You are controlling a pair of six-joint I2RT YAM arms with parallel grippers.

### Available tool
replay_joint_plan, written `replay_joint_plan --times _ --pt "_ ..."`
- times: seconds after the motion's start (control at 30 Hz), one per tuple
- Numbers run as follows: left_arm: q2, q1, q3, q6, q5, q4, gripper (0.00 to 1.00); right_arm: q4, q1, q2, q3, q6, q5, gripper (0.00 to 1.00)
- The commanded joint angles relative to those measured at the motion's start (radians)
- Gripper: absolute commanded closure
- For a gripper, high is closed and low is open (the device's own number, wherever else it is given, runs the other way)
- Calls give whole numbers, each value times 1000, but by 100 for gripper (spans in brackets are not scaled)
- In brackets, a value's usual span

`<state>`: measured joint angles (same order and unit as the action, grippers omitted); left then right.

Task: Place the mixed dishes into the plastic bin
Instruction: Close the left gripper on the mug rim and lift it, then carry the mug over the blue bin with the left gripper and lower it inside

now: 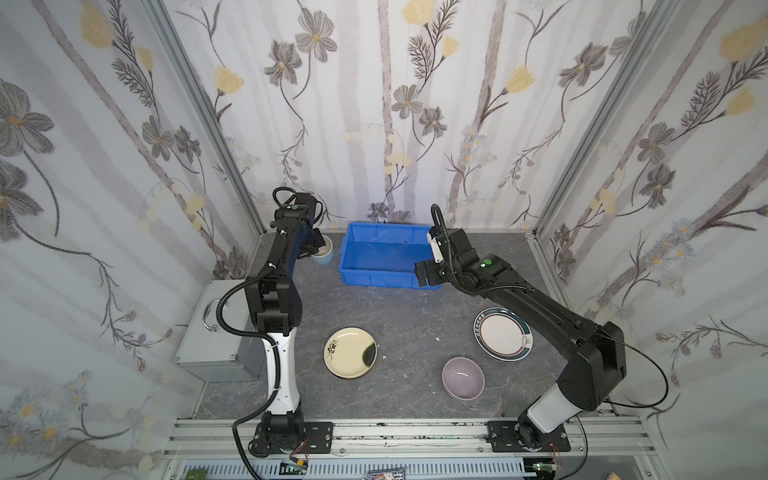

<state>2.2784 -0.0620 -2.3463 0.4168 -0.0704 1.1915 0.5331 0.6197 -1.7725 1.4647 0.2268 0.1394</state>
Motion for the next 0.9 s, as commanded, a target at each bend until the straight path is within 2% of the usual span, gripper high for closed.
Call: replay_joint_plan --times 0.0,0.17,0.53,0.73,0.87 --pt "18 -26 -109 2 -22 76 100 -27 -7 22 -22 9 -2 0" --pt "46 -76 -236 35 7 112 100 -28 -16 55 -59 18 -1 0" --pt "81 -292 -246 124 99 -10 100 -27 -44 108 -154 88 61 0" --pt "109 -343 -265 154 125 -19 100 54 -75 26 -85 107 130 0" --pt "124 -383 -265 179 142 -42 100 55 -93 31 -106 115 133 0"
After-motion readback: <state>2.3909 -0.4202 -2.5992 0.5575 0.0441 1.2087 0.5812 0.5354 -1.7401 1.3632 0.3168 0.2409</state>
